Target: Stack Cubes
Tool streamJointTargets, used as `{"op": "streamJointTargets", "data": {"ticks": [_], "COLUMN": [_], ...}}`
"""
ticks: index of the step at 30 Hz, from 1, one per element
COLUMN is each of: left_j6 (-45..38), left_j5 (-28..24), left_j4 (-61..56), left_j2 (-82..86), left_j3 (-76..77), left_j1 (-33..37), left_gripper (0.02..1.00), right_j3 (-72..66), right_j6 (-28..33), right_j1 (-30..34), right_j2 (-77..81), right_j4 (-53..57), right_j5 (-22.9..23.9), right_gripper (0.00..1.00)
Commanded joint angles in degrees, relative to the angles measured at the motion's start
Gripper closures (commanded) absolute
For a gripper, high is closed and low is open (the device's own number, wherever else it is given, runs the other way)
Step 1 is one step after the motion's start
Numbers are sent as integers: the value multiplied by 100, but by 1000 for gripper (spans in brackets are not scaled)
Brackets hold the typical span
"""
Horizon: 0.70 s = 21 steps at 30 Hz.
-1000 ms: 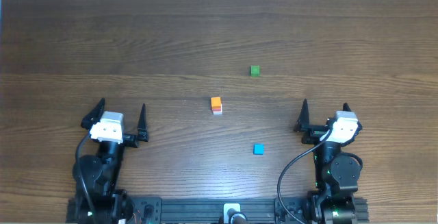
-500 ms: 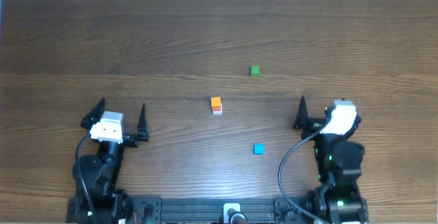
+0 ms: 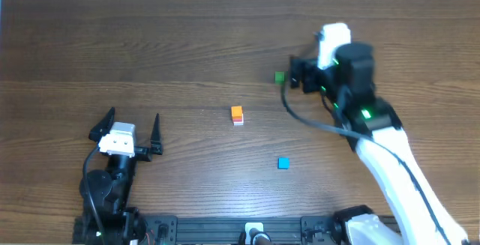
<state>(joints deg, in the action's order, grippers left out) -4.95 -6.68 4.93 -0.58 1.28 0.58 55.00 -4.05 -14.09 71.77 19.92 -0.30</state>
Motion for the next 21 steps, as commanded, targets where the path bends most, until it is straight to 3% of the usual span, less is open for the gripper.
{"op": "streamJointTargets", "data": {"ticks": [1,10,21], "left_j6": [-63,-63,-63], "left_j5": [-35,-35,-35], "left_j4": [-7,-7,-7], "left_j2": [42,42,42], "left_j3": [-37,-37,-37], "left_j1": [39,39,39], "left_gripper": [18,20,18], "right_j3": [1119,2929,3115], "right_j6": [-590,-1808,-2468], "right_j1": [-466,-756,-743], "right_j2": [1193,3285,4400], "right_j4": [614,2256,2621], "right_j5": [463,393,323], "right_gripper": [7,7,9]}}
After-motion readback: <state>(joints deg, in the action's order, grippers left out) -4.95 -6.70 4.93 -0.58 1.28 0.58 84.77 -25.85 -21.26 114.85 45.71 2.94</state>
